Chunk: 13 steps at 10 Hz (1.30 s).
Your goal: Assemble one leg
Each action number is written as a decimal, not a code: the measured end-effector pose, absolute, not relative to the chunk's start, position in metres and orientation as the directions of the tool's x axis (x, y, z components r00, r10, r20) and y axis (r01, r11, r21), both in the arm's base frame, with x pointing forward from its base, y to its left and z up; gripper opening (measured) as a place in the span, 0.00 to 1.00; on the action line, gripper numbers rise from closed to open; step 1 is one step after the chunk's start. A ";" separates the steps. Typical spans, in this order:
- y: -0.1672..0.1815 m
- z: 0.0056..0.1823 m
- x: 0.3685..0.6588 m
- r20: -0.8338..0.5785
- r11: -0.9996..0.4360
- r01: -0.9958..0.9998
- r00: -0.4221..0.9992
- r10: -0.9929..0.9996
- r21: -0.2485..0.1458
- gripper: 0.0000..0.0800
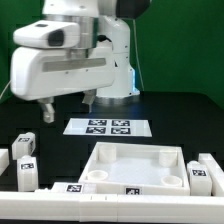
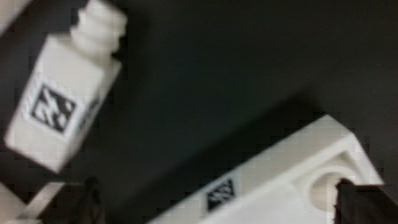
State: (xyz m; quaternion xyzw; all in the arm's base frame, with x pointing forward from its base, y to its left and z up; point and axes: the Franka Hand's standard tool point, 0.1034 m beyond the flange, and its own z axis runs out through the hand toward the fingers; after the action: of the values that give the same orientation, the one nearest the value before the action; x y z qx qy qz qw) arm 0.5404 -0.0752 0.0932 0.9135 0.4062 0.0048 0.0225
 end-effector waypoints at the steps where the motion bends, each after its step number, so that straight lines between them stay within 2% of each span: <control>1: -0.071 0.093 0.541 -0.007 -0.704 0.709 0.704 0.710 0.044 0.81; 4: -0.067 0.092 0.541 0.007 -0.809 0.587 0.809 0.587 0.034 0.81; 6: -0.069 0.092 0.541 0.019 -0.905 0.426 0.905 0.426 0.025 0.81; 8: -0.105 0.090 0.546 0.034 -0.967 0.250 0.967 0.252 0.050 0.81; 11: -0.152 0.080 0.549 0.046 -0.999 0.024 0.999 0.026 0.045 0.81; 13: -0.145 0.079 0.550 0.052 -0.995 -0.101 0.994 -0.100 0.026 0.81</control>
Offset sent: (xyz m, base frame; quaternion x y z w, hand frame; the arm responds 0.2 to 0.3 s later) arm 0.0000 0.0000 0.0000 0.0000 0.0000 0.1296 0.9916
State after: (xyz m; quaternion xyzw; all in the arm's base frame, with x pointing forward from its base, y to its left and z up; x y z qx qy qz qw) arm 0.5504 -0.1452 0.0792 0.9983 -0.0503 0.0255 0.0142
